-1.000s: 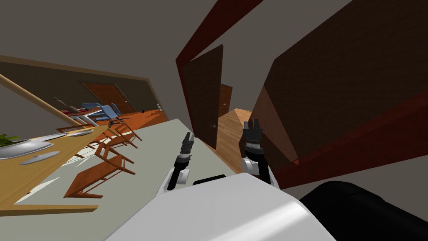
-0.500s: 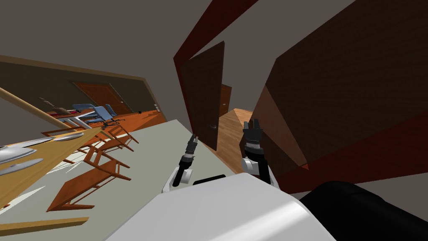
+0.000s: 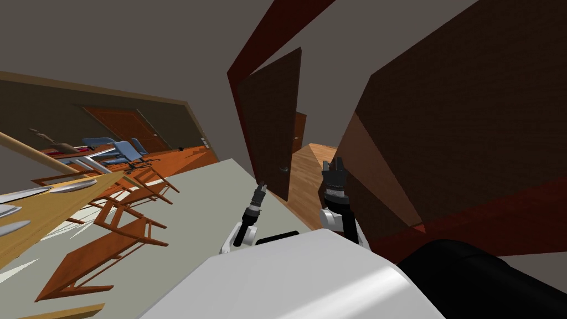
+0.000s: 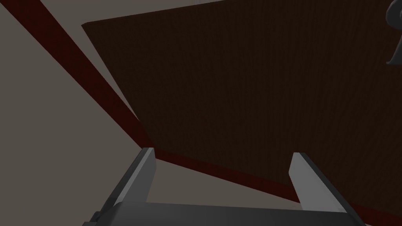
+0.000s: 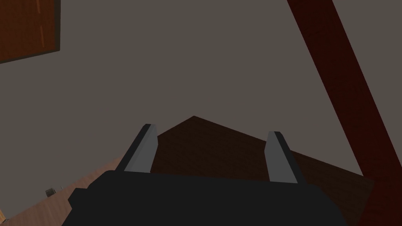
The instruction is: Push the door open
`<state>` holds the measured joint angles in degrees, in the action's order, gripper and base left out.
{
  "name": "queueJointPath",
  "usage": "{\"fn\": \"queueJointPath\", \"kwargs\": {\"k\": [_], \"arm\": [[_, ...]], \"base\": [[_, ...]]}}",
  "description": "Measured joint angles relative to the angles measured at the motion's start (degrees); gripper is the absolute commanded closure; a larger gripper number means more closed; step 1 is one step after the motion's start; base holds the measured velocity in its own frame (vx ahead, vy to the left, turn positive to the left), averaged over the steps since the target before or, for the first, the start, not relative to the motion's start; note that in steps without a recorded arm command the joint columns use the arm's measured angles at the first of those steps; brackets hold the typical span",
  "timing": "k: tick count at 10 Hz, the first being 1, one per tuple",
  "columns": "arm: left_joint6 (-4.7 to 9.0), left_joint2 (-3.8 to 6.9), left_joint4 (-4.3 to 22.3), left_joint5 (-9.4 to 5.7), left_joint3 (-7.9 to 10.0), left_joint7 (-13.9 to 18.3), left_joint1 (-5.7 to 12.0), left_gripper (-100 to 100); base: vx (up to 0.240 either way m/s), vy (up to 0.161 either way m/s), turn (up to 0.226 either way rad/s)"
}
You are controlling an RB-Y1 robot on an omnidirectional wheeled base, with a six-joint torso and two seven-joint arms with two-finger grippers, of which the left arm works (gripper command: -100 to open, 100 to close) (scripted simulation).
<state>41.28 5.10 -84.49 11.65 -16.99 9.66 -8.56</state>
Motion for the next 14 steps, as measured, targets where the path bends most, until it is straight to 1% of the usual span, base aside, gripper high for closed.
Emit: {"fn": "queueJointPath", "kwargs": {"k": [1, 3, 5, 6, 7, 8, 10, 11, 12, 14], "arm": [[-0.06, -0.1, 0.57, 0.15, -0.33, 0.08, 0.16, -100], [0.52, -0.36, 3.42, 0.53, -1.24, 0.15, 0.88, -100], [0.62, -0.21, 5.49, 0.64, -1.63, 0.61, 1.84, -100], [0.89, -0.47, 7.74, 0.76, -1.93, 0.79, 2.9, -100], [1.22, -0.44, 9.88, 0.84, -2.22, 1.1, 3.88, -100], [1.15, -0.47, 10.87, 1.11, -2.86, 1.34, 4.01, -100], [1.78, -0.63, 14.24, 1.49, -3.86, 1.69, 4.85, -100], [1.55, -0.45, 14.86, 1.7, -4.45, 2.04, 4.96, -100], [1.51, -0.53, 15.77, 1.75, -4.59, 2.24, 5.46, -100], [1.96, -0.81, 18.61, 2.01, -5.27, 2.47, 6.43, -100]], "base": [[0.063, 0.021, -0.024], [0.075, 0.027, -0.025], [0.059, 0.054, -0.029], [0.089, 0.062, -0.044], [0.095, 0.051, -0.034], [0.094, 0.038, -0.038], [0.098, 0.044, -0.035], [0.064, 0.036, -0.011], [0.051, 0.037, -0.021], [0.077, 0.059, -0.036]]}}
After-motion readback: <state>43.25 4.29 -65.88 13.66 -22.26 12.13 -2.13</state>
